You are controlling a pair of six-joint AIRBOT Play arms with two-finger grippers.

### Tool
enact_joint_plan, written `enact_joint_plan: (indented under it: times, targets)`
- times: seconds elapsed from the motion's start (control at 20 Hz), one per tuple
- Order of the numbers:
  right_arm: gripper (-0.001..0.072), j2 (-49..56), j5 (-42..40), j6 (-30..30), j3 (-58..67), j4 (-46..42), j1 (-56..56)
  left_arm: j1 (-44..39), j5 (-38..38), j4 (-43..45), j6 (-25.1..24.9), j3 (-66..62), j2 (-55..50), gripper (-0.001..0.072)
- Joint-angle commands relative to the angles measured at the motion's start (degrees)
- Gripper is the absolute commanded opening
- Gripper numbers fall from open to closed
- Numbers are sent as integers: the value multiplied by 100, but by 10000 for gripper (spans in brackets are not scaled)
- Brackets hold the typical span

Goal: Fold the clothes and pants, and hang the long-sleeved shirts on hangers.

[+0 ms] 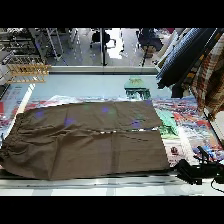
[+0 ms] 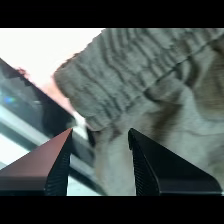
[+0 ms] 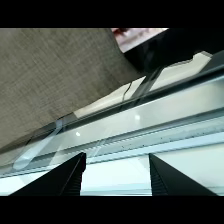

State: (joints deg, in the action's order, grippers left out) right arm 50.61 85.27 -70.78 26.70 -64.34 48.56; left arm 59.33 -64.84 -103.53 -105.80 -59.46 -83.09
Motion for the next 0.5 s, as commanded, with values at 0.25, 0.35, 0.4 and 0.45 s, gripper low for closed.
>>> enact_joint_plan:
  times: [0.25,0.35,0.4,0.45]
  targets:
    - [436,1176,-909,339,-142,813,2,7,175,120,83,9,0,383]
    - [397,1467,-1209,345,-140,951,-254,7,177,-116,83,9,-37,383]
    - [397,1576,-1390,341,-140,966,-444,7,177,-238,83,9,-63,382]
    - [397,1644,-1593,323,-140,1010,-614,7,173,-262,83,9,-81,383]
